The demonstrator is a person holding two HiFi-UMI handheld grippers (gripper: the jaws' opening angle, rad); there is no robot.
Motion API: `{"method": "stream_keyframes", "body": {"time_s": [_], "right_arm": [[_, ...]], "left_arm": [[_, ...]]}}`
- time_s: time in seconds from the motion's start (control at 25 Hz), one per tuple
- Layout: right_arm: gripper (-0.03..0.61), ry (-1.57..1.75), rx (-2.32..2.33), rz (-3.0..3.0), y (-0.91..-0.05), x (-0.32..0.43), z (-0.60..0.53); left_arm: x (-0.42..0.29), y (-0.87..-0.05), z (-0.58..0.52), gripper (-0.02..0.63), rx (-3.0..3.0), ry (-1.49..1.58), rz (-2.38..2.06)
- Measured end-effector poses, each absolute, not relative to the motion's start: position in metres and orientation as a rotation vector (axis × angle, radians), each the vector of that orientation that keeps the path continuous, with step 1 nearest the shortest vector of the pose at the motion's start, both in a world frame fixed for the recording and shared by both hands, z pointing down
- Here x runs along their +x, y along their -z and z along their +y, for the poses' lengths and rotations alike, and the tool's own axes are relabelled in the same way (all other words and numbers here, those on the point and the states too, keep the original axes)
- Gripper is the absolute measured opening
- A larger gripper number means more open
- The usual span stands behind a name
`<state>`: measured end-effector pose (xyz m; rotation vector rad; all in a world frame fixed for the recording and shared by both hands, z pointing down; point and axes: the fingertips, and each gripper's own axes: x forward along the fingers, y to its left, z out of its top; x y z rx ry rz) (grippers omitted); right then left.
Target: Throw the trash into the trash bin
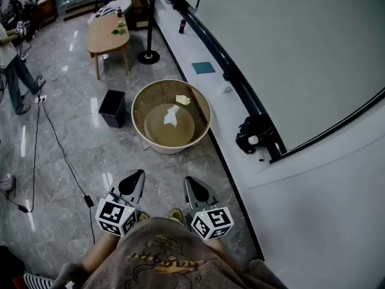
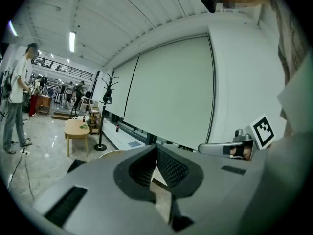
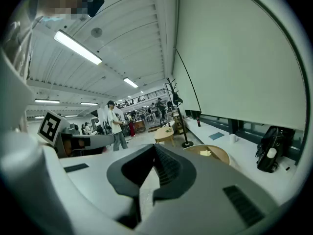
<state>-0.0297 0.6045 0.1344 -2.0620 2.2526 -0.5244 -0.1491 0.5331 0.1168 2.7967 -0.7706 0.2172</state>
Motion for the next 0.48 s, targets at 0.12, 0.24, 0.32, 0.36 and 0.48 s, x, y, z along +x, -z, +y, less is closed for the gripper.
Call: {"method": "stream_keyframes", "body": {"time_s": [0.12,0.24,0.32,0.36,0.48], "right_arm": [[0.018,0.519,-2.064,2.254,-0.138,-0.03,0.603],[0.018,0.521,-2.062,2.252,-0.14,-0.035,0.603],[0.018,0.523,-2.049,2.25,-0.141,-0.038,0.602],[0.018,0.527,-2.037,2.248,-0.14,-0.04,0.601],[0.018,0.531,-2.011,2.246,-0.137,-0.047,0.601]], "left_arm": [[-0.149,-0.12,0.533,0.018,2.797,-0.215,-0.772],[-0.151,-0.122,0.533,0.018,2.8,-0.215,-0.771],[-0.152,-0.122,0.533,0.018,2.809,-0.219,-0.764],[-0.152,-0.122,0.532,0.018,2.813,-0.221,-0.76],[-0.155,-0.12,0.529,0.018,2.815,-0.222,-0.75]]}}
